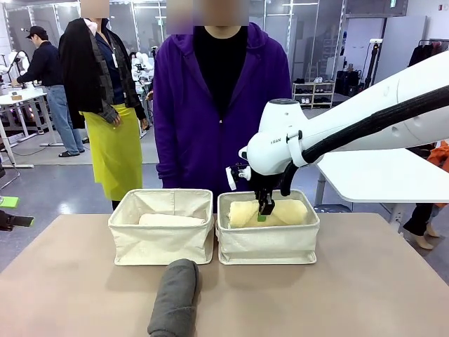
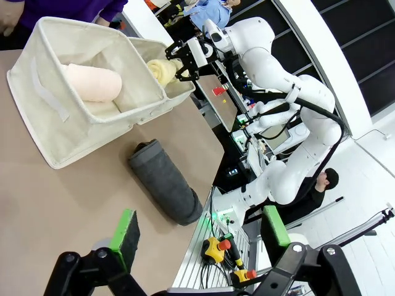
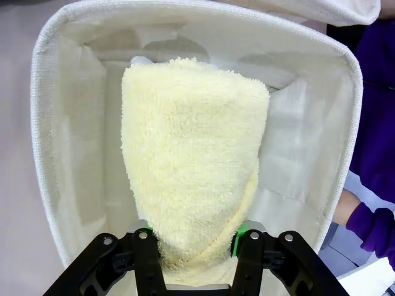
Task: Divide the towels into two baskets.
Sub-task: Pick up one hotel-folded towel from the bottom of the table and place it in the Fabric basket indicated by the person.
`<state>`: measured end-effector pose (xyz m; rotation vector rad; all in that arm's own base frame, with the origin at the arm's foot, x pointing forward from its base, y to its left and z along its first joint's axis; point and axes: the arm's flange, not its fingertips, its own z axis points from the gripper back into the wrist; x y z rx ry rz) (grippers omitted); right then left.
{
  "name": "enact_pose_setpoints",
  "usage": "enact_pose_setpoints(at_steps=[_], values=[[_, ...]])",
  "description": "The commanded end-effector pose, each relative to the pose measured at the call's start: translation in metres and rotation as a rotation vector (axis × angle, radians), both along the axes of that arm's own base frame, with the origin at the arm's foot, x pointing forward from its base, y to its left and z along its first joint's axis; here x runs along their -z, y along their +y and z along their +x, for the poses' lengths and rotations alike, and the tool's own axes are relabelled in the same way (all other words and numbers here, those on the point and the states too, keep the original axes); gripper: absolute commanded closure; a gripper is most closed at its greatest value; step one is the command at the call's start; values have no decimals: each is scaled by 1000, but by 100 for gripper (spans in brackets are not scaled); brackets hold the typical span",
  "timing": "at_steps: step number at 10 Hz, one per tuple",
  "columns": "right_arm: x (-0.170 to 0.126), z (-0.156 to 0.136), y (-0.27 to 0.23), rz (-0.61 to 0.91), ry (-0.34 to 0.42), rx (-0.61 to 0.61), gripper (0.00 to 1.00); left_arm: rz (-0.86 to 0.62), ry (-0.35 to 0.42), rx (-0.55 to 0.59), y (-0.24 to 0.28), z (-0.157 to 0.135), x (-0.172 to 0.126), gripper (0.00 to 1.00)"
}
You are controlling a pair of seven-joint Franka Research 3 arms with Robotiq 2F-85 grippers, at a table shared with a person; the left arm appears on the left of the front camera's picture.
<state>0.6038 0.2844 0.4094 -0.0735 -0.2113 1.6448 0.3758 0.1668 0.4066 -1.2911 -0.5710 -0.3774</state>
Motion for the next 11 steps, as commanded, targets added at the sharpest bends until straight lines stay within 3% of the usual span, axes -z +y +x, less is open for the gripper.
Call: enact_pose_setpoints(at_steps=[1,2,3,11], values=[[-3,6,0,-18,26,-20,24,-2,17,-4,0,-3,-6,0],[-2,5,1,-23,32,-21,5,-2,17,-4,0,-3,-6,0],[-1,5,1,-24,36,-21,0,-2,17,-4,0,-3,-6,0],[-6,5,-1,-7,21,4,0,-2,17,-4,0,-3,-6,0]])
